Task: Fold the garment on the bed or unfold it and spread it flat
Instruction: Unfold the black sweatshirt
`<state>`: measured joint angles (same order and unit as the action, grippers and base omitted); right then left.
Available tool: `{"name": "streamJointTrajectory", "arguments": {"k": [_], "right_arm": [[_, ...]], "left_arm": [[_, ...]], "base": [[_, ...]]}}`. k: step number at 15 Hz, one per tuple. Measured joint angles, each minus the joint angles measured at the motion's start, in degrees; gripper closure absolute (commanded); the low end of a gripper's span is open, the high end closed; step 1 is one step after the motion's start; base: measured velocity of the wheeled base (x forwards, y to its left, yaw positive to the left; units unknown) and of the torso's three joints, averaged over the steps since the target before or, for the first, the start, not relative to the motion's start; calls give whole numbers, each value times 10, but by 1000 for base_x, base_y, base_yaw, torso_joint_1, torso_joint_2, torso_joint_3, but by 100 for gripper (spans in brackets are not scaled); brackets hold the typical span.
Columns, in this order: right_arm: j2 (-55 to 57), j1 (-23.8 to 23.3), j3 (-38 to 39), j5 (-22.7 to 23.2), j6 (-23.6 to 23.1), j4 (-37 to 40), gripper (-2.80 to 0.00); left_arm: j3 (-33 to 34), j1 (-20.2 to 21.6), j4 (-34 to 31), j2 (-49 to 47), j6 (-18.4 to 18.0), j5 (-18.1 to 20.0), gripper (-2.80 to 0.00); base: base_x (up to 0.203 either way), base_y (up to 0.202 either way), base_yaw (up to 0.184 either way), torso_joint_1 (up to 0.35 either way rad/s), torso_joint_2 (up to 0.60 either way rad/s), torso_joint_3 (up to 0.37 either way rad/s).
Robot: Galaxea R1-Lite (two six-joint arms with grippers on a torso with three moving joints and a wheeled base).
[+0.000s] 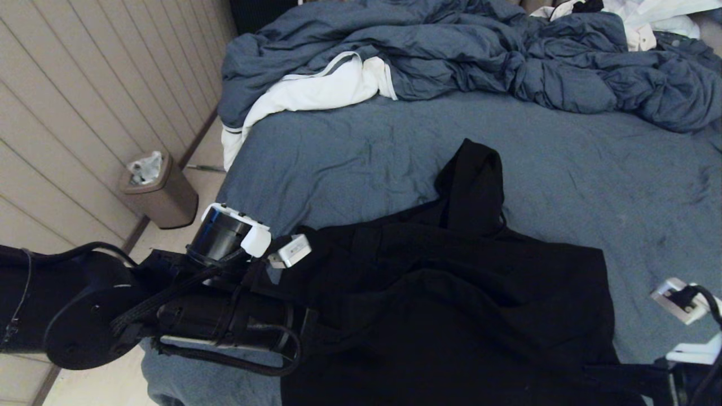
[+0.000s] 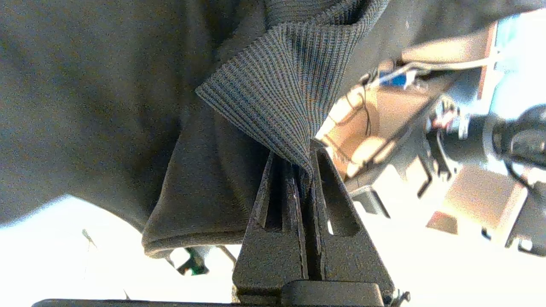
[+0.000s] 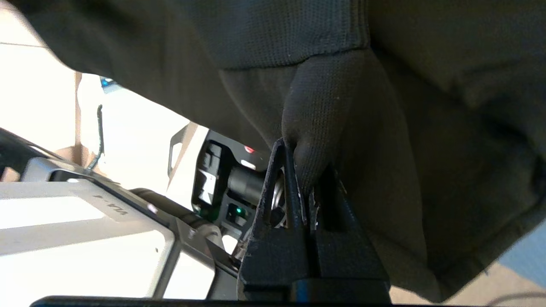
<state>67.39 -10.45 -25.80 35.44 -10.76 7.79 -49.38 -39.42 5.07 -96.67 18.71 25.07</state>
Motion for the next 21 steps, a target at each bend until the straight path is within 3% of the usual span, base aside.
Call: {"name": "streamJointTrajectory", "arguments": {"k": [21], "right_arm": [[0, 1, 85, -23, -3, -4, 0]], "left_arm": [[135, -56, 30, 70, 12, 18, 0]], "base": [[0, 0, 0, 0, 0, 0]]}}
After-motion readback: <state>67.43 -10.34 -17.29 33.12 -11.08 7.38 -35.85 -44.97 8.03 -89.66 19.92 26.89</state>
